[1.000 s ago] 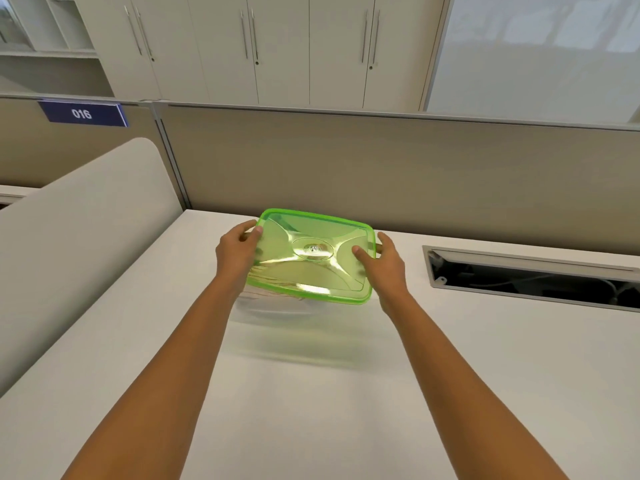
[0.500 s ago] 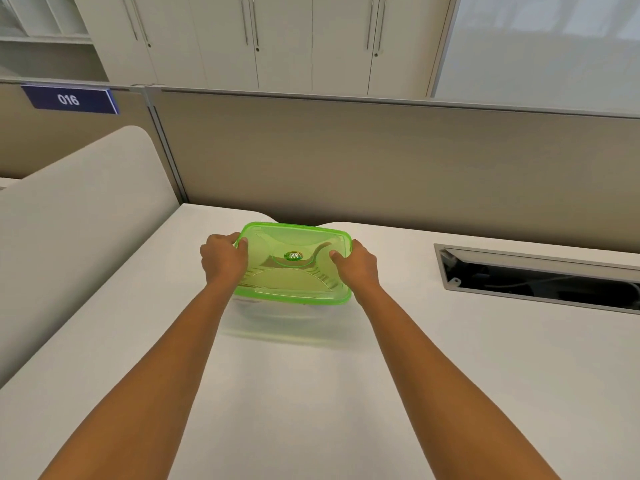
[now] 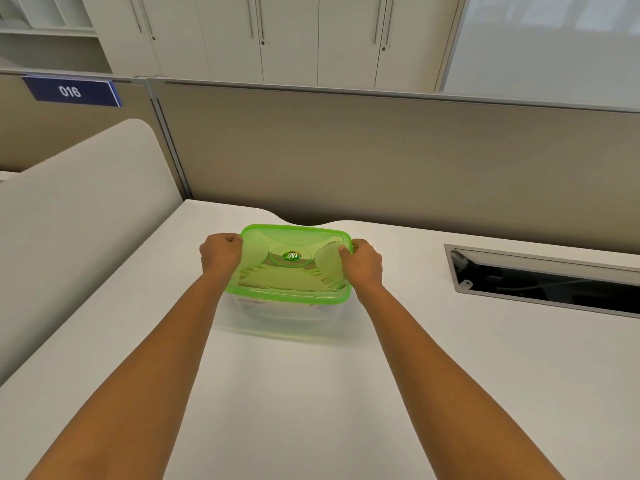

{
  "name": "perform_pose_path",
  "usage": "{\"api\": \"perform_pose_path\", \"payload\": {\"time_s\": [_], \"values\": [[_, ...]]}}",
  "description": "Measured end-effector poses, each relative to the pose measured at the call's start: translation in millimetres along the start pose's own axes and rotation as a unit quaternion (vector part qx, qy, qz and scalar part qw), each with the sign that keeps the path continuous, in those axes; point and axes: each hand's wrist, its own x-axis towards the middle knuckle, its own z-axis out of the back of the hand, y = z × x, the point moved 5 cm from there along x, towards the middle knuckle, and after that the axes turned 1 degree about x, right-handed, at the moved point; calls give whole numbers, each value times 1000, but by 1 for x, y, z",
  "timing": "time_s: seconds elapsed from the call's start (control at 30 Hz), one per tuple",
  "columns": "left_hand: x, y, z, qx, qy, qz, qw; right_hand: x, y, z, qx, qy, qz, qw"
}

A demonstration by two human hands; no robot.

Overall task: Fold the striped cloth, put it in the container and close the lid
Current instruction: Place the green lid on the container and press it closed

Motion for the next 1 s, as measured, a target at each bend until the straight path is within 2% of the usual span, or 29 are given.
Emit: {"api": "perform_pose_path", "payload": {"time_s": [0.13, 0.33, 0.57, 0.83, 1.0], "values": [[9, 5, -1, -41, 8, 33, 999, 5, -7, 3, 92, -31, -49, 994], [22, 9, -2, -31, 18, 32, 999, 12, -15, 2, 175, -60, -96, 978], [33, 10, -10, -4, 57, 30, 998, 18, -19, -1, 191, -73, -107, 973], [42, 10, -18, -60, 86, 32, 994, 21, -15, -4, 183, -41, -102, 977], [47, 10, -20, -56, 80, 37, 995, 20, -14, -5, 192, -37, -102, 975]]}}
